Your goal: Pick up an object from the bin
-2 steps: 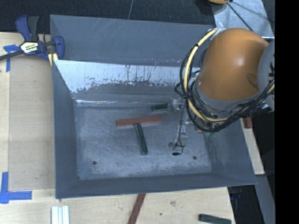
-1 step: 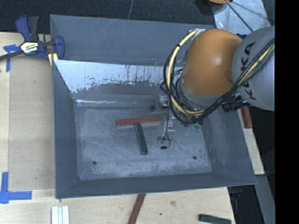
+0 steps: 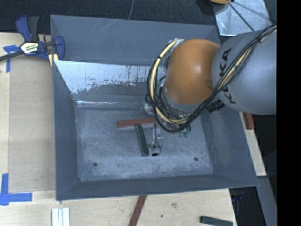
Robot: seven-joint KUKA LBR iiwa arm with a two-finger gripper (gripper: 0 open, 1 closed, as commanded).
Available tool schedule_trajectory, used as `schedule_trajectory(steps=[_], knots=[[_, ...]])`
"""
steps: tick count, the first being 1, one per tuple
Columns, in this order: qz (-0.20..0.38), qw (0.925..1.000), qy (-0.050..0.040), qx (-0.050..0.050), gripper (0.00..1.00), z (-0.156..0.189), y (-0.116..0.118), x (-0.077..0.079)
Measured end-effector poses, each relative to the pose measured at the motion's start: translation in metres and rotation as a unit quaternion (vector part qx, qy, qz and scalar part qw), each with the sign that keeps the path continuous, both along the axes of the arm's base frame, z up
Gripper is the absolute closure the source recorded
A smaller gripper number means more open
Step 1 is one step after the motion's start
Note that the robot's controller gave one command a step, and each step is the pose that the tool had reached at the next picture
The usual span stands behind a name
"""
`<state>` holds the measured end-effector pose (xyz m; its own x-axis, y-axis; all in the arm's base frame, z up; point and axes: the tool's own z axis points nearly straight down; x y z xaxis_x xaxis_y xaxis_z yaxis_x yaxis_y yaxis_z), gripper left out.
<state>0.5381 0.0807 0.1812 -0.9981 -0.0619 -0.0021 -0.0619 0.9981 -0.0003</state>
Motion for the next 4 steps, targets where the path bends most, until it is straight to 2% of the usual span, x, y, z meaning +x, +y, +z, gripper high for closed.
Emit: schedule_trajectory(steps=[1,2,3,4], knots=[[-0.001,1.0,-0.0053,0.001,0.0,-0.056,0.003,0.042],[0.014,0.9999,-0.0003,0.0,1.0,-0.089,-0.027,0.014],[0.015,0.9999,-0.0004,0.0,0.0,-0.089,-0.027,0.014],[0.015,0.9999,-0.0004,0.0,0.0,-0.089,-0.027,0.014]])
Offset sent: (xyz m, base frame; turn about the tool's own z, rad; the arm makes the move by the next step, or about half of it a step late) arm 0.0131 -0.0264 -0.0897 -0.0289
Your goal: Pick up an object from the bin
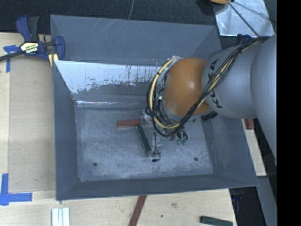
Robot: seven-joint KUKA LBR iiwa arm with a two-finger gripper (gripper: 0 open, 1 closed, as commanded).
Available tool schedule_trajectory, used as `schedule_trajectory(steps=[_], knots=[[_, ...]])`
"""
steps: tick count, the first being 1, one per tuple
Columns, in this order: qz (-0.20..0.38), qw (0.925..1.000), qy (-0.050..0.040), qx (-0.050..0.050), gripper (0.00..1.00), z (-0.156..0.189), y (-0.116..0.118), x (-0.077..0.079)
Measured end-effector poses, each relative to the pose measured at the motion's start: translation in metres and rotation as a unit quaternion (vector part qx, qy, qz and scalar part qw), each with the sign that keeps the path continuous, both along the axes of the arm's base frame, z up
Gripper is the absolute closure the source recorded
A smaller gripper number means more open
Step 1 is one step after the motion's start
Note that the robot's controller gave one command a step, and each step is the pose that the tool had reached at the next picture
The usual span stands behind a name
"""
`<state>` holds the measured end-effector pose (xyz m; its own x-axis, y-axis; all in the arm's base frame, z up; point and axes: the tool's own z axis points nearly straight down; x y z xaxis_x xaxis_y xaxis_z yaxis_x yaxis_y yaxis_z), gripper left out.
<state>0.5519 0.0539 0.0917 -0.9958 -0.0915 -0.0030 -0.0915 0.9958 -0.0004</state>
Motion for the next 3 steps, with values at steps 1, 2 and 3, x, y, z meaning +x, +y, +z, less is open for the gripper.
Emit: schedule_trajectory(steps=[1,2,3], knots=[[-0.035,0.9994,0.0002,0.0,1.0,-0.0159,0.0372,0.0706],[-0.035,0.9994,0.0002,0.0,1.0,-0.0159,0.0371,0.0706],[-0.035,0.9994,0.0011,0.0,1.0,-0.0139,0.0369,0.0696]])
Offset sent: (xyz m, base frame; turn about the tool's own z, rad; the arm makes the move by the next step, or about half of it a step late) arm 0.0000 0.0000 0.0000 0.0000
